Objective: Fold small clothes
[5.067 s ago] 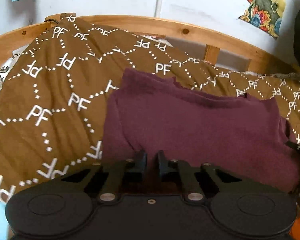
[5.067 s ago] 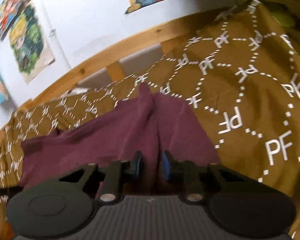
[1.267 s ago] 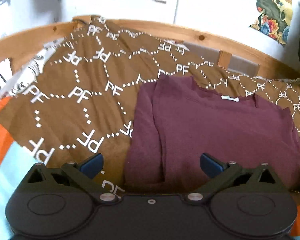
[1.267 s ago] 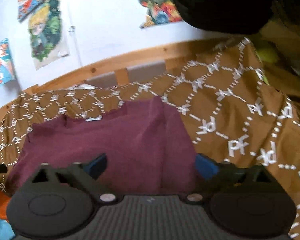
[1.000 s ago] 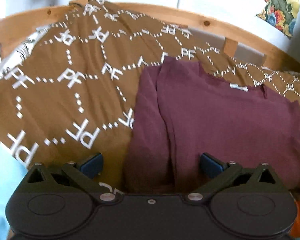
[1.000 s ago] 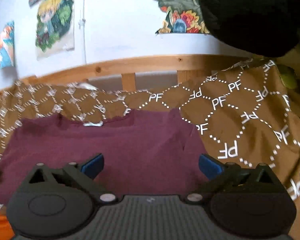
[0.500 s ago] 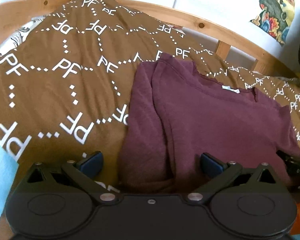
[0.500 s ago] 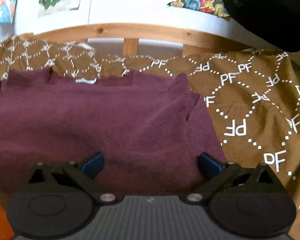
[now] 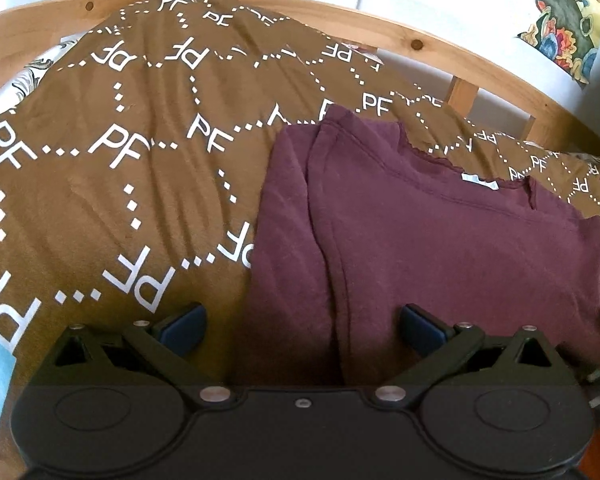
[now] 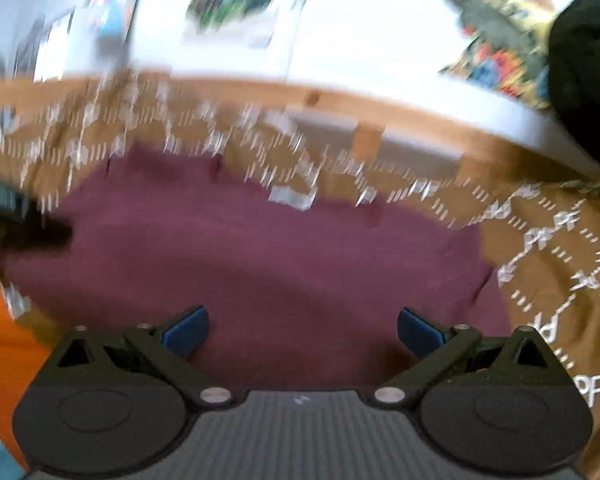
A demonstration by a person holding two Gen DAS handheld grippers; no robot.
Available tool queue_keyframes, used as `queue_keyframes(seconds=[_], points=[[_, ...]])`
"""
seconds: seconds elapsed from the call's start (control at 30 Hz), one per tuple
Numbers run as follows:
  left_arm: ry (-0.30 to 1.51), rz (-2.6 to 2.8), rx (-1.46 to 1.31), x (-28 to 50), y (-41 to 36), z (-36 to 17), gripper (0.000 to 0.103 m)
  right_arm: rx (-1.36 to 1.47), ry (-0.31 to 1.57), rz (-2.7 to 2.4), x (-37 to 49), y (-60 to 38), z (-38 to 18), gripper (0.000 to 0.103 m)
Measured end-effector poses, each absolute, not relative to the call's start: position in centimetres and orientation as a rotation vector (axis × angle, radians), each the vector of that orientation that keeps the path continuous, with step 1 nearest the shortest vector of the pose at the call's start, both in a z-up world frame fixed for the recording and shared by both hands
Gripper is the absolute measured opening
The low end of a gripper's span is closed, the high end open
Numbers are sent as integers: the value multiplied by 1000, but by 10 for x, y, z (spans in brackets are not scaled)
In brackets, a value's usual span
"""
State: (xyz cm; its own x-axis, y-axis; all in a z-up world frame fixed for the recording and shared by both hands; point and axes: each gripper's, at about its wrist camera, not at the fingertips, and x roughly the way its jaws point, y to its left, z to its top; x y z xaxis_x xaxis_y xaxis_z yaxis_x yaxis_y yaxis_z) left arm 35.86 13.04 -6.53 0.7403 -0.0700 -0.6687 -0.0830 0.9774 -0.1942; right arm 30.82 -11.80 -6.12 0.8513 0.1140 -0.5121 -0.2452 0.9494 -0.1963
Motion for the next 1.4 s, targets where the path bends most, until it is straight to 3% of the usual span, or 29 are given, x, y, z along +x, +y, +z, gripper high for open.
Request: queue_keyframes(seconds=[0.17,0.27,0.57,0.63,0.7,0.93,1.1,1.4], points=[[753,38,-187,361,124,-64,102,-192,532,209,312,-125,-66,103],[741,64,-138,360,116,-63,93,-204,526,203,312,-122,-65,103],[761,45,-199,357,110,-57,49,-194,531,205,312,-125,-64,103],[730,59,-118,354,96,-49,29,-193,531,204,311,-125,-61,103],[704,95,-47,352,82,-40,18,-192,532,201,311,-126,-58,103],[582,22,-59,348,53,6,13,-191,575,212,314,-137,-48,103],[504,-173,-17,349,6,45,13,-258,486,80,307,-167,-17,103],[630,-387,101,376,-108,33,13,-17,544,-192,313,-272,-13,103]])
